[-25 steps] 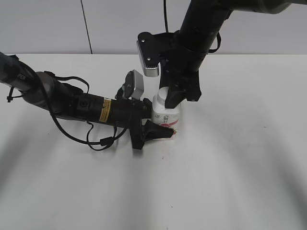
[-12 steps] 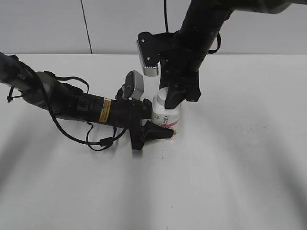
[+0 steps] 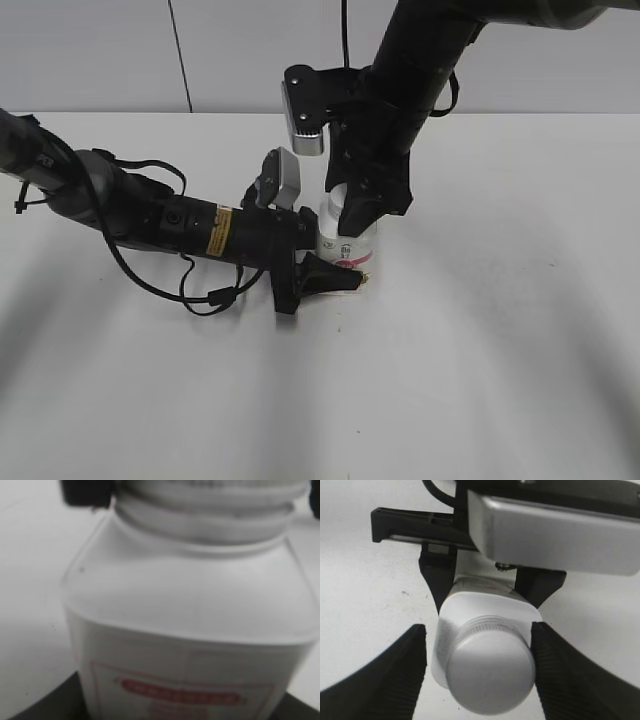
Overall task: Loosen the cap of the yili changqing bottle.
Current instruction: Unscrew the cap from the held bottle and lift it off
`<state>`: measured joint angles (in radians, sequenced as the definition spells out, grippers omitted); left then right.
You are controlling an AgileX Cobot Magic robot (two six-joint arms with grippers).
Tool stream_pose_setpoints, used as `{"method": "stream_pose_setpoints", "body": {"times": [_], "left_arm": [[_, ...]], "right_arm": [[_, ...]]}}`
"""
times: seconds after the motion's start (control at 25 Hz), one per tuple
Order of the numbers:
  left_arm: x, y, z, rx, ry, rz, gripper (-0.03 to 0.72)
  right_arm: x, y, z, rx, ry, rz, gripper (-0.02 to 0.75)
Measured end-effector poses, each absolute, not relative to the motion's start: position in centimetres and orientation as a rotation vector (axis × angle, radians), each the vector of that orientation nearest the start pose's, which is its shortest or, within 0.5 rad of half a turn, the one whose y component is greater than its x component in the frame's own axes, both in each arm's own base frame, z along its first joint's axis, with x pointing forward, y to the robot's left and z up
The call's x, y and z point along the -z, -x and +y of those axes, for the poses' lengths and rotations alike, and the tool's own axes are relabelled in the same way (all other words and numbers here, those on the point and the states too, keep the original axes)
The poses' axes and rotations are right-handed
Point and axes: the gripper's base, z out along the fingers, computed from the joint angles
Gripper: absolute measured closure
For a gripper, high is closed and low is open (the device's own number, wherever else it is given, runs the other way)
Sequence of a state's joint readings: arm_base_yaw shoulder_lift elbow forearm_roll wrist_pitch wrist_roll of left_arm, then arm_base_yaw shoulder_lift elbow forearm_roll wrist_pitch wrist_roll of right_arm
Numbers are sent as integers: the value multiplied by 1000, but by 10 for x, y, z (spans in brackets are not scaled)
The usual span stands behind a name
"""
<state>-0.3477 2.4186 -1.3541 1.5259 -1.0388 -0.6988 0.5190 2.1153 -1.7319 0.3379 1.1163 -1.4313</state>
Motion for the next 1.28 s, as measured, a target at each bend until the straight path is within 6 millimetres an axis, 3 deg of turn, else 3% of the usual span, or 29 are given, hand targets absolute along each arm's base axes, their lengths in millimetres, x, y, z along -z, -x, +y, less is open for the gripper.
{"method": "stream_pose_setpoints", "body": {"times": [0.24, 0.64, 0.92, 1.12, 1.28], "left_arm": [[-49, -371, -219, 1014, -1479, 1541, 294], [-49, -372, -220, 1019, -1468, 1555, 294], [-49, -372, -220, 1018, -1463, 1560, 295], [-49, -372, -220, 1018, -1460, 1560, 295], [-49, -373, -220, 1014, -1445, 1567, 297]], "right_arm": [[-210, -368, 242, -323, 2215, 1796, 230], [-233, -363, 241, -380, 2092, 1958, 230], [-245, -362, 239, -417, 1723, 2320, 230], [-248, -363, 234, -403, 1226, 2680, 230], [-248, -363, 233, -419, 866, 2853, 230]]}}
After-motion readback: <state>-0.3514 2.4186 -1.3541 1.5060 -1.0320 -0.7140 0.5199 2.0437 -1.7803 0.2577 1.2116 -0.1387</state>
